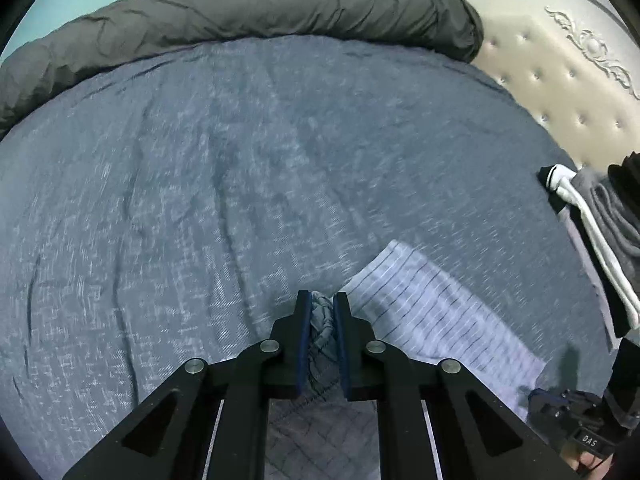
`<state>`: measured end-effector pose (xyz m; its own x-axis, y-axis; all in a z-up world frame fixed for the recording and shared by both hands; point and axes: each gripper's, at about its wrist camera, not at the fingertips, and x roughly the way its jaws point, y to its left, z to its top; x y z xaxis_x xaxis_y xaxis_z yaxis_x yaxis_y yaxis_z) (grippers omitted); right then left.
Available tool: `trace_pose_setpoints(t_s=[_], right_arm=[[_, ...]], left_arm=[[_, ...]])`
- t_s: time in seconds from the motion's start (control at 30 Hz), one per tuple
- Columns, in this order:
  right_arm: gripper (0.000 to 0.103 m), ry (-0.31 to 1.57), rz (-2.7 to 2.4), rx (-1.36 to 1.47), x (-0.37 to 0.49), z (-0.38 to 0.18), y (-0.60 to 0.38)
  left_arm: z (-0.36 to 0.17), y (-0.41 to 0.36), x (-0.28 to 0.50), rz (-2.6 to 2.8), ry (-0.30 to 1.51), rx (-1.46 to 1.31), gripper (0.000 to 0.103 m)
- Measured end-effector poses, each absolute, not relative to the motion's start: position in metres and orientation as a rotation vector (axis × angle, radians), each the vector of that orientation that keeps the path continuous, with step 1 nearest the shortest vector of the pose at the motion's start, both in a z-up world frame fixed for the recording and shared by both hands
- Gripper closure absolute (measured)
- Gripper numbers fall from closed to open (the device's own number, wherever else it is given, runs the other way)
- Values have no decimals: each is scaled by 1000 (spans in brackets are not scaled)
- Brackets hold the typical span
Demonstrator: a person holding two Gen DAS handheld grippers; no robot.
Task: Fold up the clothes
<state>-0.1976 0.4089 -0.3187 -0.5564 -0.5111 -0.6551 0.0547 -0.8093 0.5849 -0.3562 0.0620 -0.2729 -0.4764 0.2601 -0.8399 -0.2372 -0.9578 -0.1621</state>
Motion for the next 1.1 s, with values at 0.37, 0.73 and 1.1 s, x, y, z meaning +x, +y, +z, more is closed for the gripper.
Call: trace_pose_setpoints(t_s=[0.37,0.73,1.1], right_arm=[[97,-802,-2382,1253,-203,-326,421],[67,-669,-2424,1342,-215,-332,394],[101,-580,-2435,1321,-211,-326,381]], left_arm=[[-262,99,-369,2461,18,-1390,92],[-264,86,-361,2450,-8,-1382,92],[-260,78,-357,2463,-29,-1357,92]])
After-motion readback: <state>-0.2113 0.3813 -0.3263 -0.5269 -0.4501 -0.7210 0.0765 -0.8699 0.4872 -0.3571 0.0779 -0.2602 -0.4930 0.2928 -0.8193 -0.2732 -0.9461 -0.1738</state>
